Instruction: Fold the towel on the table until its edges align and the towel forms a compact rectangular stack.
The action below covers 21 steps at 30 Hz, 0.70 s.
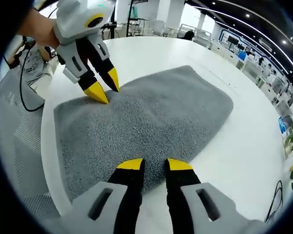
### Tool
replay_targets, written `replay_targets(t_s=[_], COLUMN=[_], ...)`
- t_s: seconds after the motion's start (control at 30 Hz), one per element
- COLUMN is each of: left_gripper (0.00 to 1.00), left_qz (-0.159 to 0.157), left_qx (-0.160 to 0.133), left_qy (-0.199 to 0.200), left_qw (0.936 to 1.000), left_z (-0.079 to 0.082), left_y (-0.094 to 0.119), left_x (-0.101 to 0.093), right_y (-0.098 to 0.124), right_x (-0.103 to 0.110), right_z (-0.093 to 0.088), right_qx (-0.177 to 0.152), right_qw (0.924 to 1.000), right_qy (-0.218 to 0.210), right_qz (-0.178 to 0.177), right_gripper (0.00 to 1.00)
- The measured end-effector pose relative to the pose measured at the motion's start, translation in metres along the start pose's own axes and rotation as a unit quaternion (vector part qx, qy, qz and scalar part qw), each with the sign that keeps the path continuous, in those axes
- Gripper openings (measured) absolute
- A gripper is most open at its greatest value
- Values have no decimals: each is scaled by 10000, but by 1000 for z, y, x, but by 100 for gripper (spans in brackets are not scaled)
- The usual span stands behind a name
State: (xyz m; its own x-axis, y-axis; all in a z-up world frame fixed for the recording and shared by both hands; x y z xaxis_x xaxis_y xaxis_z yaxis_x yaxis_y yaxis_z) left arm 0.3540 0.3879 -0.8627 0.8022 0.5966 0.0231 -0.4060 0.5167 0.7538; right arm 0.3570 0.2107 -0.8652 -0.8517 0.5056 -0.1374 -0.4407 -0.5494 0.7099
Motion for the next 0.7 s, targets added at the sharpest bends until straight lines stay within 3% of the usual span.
replay_targets(t_s=[0.4, 0.7], left_gripper=[18, 18], left_qz=[41, 252], left_qx=[-33, -30], left_qy=[30, -31], left_qw=[10000, 9997], left_z=[14, 17], left_y=[-12, -14], left_x=[-14, -18], right_y=[13, 12], right_x=[-12, -15], right_z=[-16, -19], right_qx=[17, -127], right_qw=[10000, 9996], right_qy=[-36, -237], right_qz=[-5, 74], right_gripper=[16, 15])
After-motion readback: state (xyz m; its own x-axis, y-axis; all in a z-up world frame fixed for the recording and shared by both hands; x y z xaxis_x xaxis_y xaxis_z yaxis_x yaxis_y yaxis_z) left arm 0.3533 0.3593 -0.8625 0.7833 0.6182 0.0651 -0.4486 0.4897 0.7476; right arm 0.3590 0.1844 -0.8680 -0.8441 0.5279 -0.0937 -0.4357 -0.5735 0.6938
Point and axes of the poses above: the point that each gripper's makers call its tool centre point, and the gripper's own axes: y roughly backward along the fingers, x roughly to its left, z roughly out of its top, the point moved 6 cm from there along y, roughly backward along the fingers, and after that the axes turned 6 degrees about -x, right-handed, at the moved point
